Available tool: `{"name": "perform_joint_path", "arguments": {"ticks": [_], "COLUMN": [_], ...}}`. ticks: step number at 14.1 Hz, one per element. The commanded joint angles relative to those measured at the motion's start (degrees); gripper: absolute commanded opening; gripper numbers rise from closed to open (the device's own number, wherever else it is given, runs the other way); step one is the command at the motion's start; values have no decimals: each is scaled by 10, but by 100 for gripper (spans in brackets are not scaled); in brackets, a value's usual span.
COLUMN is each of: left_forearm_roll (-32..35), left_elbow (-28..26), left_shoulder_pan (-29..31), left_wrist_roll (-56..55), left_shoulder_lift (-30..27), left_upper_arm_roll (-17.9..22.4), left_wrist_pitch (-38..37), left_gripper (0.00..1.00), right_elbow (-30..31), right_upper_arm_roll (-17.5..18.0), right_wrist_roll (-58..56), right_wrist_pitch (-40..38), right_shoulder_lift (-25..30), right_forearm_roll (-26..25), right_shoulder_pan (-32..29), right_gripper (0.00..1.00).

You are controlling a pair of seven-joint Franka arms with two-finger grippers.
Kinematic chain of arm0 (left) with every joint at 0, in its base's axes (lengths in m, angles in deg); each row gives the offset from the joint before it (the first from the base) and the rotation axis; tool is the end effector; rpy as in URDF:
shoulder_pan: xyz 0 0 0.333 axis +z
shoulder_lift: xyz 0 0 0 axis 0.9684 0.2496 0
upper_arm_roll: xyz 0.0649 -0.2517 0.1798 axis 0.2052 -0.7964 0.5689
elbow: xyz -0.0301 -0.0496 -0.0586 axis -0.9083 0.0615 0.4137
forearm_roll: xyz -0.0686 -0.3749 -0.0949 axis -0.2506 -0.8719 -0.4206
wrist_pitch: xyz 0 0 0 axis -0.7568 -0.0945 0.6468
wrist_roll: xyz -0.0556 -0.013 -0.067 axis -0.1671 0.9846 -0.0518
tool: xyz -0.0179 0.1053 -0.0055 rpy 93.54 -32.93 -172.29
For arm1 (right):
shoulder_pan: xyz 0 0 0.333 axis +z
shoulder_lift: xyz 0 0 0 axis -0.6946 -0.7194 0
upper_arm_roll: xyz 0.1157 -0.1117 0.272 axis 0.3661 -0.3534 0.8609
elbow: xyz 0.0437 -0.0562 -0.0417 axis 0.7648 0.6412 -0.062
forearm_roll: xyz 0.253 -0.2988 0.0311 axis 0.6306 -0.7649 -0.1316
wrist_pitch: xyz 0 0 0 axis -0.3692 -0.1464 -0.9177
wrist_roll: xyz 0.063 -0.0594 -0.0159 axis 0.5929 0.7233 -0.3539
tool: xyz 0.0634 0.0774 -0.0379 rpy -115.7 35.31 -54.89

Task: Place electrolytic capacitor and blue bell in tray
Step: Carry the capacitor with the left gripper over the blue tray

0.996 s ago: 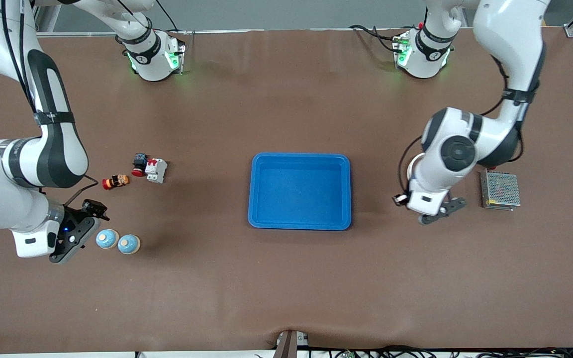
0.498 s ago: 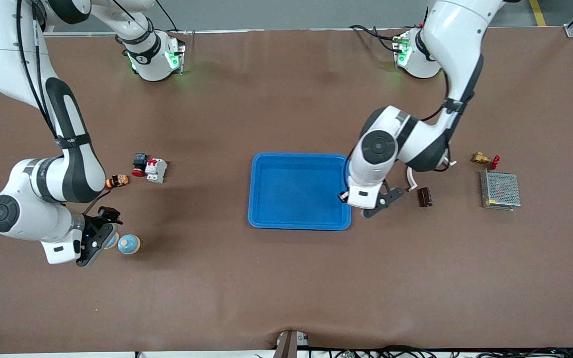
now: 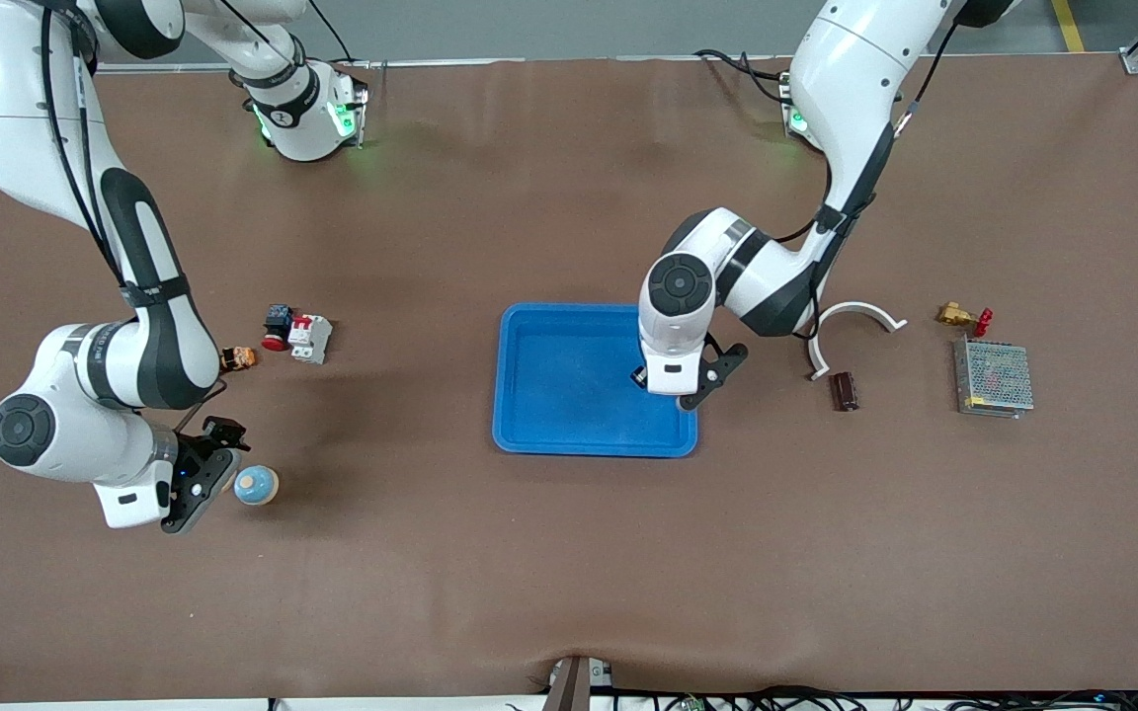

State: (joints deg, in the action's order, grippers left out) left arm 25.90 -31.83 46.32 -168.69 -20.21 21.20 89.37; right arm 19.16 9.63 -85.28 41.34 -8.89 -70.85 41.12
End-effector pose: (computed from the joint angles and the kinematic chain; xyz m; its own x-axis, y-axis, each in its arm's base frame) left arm 0.5287 -0.3989 0.2298 0.7150 0.6991 0.0000 0.6954 -0.7113 -0.1024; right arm 0.7083 -0.0079 0.2568 0.5433 0.8395 0.0120 0.8388 -0.5421 -0.0502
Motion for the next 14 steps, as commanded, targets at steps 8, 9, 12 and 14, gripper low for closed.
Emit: {"name": "perform_joint_path", "arguments": {"ticks": [8,9,12,14], "left_forearm_roll": [-42,-44,-61,-62], "left_elbow": [4,4,4,4], "left_shoulder_pan": [-10,-7,-7,-7], "left_wrist_roll": [-50,-52,-73,-75], "left_shoulder_lift": [27,27,27,28], "left_upper_arm_roll": [-1,-1,-1,-1], "left_wrist_pitch": [-22,-22,-32,-37], "left_gripper": [0,0,0,0], "right_elbow": [-22,-22,-35,-45], "right_upper_arm_roll": [5,5,5,5], "right_wrist_roll": [-12,-12,-12,-12], "right_wrist_pitch": [31,33,34,43], "right_shoulder_lift": [-44,-44,-55,-67], "right_forearm_roll": [-7,-7,-7,-7], "right_shoulder_pan": [-3,-3,-2,-3], "right_gripper": [100,100,100,100]}}
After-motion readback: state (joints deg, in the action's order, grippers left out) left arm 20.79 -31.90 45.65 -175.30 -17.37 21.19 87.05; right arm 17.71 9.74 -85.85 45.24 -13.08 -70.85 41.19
